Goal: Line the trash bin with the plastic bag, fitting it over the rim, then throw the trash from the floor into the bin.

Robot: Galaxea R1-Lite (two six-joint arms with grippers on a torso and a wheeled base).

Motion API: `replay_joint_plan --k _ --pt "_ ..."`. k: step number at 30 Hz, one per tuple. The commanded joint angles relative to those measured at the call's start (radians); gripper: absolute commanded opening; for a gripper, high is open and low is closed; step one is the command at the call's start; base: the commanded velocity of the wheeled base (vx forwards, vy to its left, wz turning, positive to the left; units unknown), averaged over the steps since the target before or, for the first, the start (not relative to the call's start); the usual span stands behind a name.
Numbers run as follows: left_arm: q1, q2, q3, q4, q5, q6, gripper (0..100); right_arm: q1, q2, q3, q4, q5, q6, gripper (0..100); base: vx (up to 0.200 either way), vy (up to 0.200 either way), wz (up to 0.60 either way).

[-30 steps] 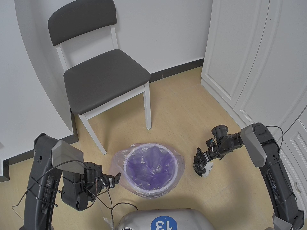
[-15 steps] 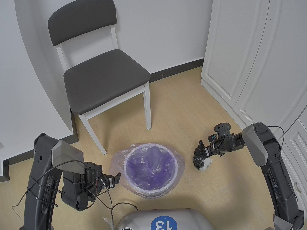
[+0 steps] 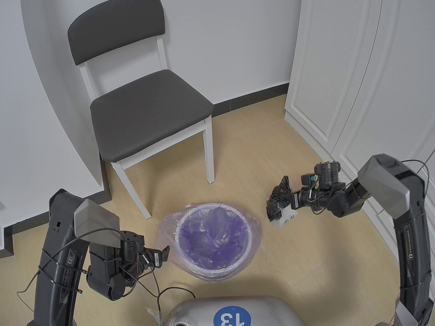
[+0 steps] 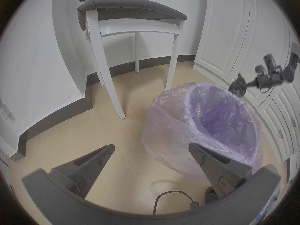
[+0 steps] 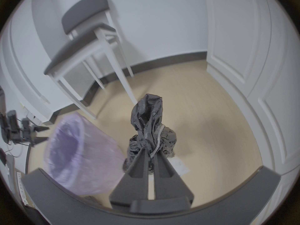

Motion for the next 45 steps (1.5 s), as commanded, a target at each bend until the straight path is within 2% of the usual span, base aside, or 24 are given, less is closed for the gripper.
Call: replay_joint_plan --k 1,4,6,7,9,10,16,20,30,32,33,36,42,45 --pt "-0.006 0.002 0.011 -0.018 0.020 -0.008 100 0.111 -0.332 0.269 -0.121 0.032 -0.058 0 0.000 0.000 0.00" --pt "-0.006 0.002 0.009 -0.018 0.020 -0.028 100 0.173 -0.362 0.341 -0.241 0.018 -0.066 0 0.000 0.000 0.00" --pt "-0.006 0.002 0.009 -0.018 0.020 -0.028 100 0.173 -0.362 0.341 -0.241 0.018 -0.066 0 0.000 0.000 0.00" --pt "-0.006 0.005 -0.009 -0.018 0.020 -0.065 100 0.257 -0.362 0.405 -0.377 -0.027 -0.052 0 0.000 0.000 0.00" --pt "0.000 0.010 -0.031 -0.018 0.020 -0.072 100 0.300 -0.356 0.430 -0.425 -0.045 -0.041 0 0.000 0.000 0.00" --pt "0.014 0.014 -0.057 -0.018 0.022 -0.072 100 0.352 -0.352 0.456 -0.468 -0.064 -0.029 0 0.000 0.000 0.00" --pt "0.042 -0.018 -0.054 -0.018 0.020 -0.074 100 0.453 -0.300 0.477 -0.540 -0.085 0.026 0 0.000 0.000 0.00" --pt "0.040 -0.073 -0.023 -0.018 0.019 -0.075 100 0.470 -0.252 0.468 -0.568 -0.083 0.072 0 0.000 0.000 0.00" --pt "0.040 -0.202 0.037 -0.018 0.016 -0.072 100 0.493 -0.177 0.445 -0.575 -0.074 0.101 0 0.000 0.000 0.00" --pt "0.037 -0.206 0.038 -0.018 0.016 -0.071 100 0.493 -0.163 0.439 -0.580 -0.074 0.112 0 0.000 0.000 0.00" --pt "0.028 -0.211 0.038 -0.018 0.016 -0.068 100 0.493 -0.134 0.422 -0.594 -0.071 0.152 0 0.000 0.000 0.00" --pt "0.017 -0.210 0.037 -0.018 0.016 -0.065 100 0.495 -0.105 0.405 -0.598 -0.071 0.190 0 0.000 0.000 0.00" --pt "0.011 -0.208 0.035 -0.018 0.016 -0.065 100 0.495 -0.033 0.362 -0.598 -0.067 0.201 0 0.000 0.000 0.00" --pt "0.013 -0.208 0.035 -0.018 0.016 -0.065 100 0.495 0.020 0.327 -0.601 -0.036 0.238 0 0.000 0.000 0.00"
